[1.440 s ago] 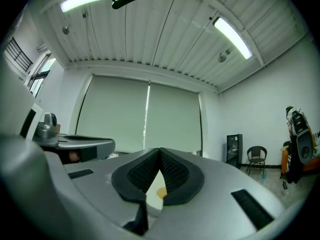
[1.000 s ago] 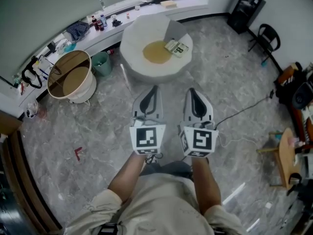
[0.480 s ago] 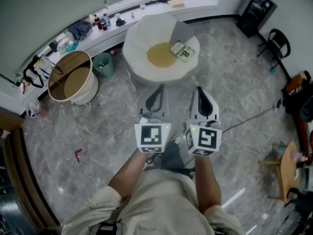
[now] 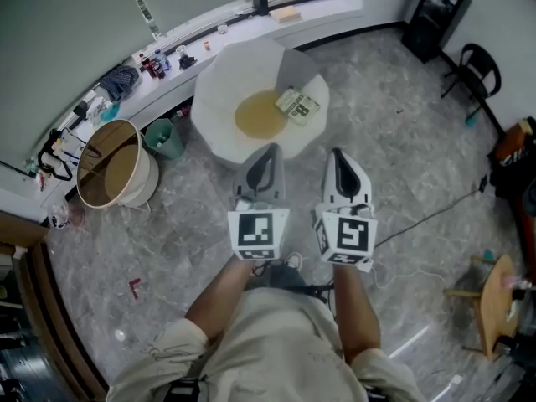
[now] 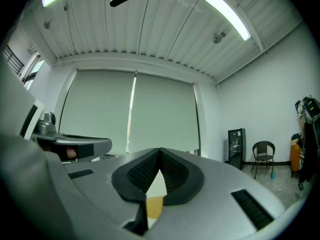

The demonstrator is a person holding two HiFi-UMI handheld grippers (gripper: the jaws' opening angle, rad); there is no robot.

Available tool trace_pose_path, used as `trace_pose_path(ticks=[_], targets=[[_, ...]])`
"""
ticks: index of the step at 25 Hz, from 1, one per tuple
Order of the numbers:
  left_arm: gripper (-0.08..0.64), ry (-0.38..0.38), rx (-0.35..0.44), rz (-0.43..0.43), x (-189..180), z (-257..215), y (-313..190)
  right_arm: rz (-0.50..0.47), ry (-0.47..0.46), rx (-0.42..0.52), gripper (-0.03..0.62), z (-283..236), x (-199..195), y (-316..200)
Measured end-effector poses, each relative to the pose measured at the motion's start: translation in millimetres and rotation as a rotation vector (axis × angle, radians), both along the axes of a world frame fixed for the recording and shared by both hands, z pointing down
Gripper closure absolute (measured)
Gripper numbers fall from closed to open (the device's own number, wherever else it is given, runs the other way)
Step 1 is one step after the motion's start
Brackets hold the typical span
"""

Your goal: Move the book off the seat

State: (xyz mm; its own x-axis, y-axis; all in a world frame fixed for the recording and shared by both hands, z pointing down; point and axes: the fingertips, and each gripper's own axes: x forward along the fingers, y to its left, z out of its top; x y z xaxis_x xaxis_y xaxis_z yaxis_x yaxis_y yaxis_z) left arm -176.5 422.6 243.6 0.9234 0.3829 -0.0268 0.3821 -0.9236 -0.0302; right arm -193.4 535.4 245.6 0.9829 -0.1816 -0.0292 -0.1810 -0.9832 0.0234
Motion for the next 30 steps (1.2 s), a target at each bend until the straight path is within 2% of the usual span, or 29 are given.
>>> trace_pose_path(ticks=[5, 10, 16, 21, 27, 30], targets=[[0.557, -0.011, 0.016, -0.004, 35.6, 6.3, 32.0, 0.006, -0.012, 0.007, 0.588, 9.5, 35.4, 35.8], [0.557, -0.03, 0.008, -0.003, 74.6, 17.3, 44.9, 0.01, -0.033, -0.008, 0.588, 17.5, 74.1, 49.9], [0.557, -0.037, -0.027, 0.0, 148.3, 29.8, 52.6, 0.007, -0.041, -0.061, 0.588, 25.9, 141.8, 53.7], [0.557, -0.027, -0.041, 0.001, 225.9, 30.3, 57.8, 0.015, -0.054, -0.088, 0.588, 25.7, 222.2, 58.6], [0.557, -0.027, -0.059, -0.04, 329.5, 24.8, 32.1, -0.031, -0.063, -0.116, 0.588, 16.2, 335.7, 27.8], [0.557, -0.038, -0.064, -0.064, 371.4, 29.4, 11.2, -0.053, -0.091, -0.143, 0.588, 20.4, 379.3, 8.3]])
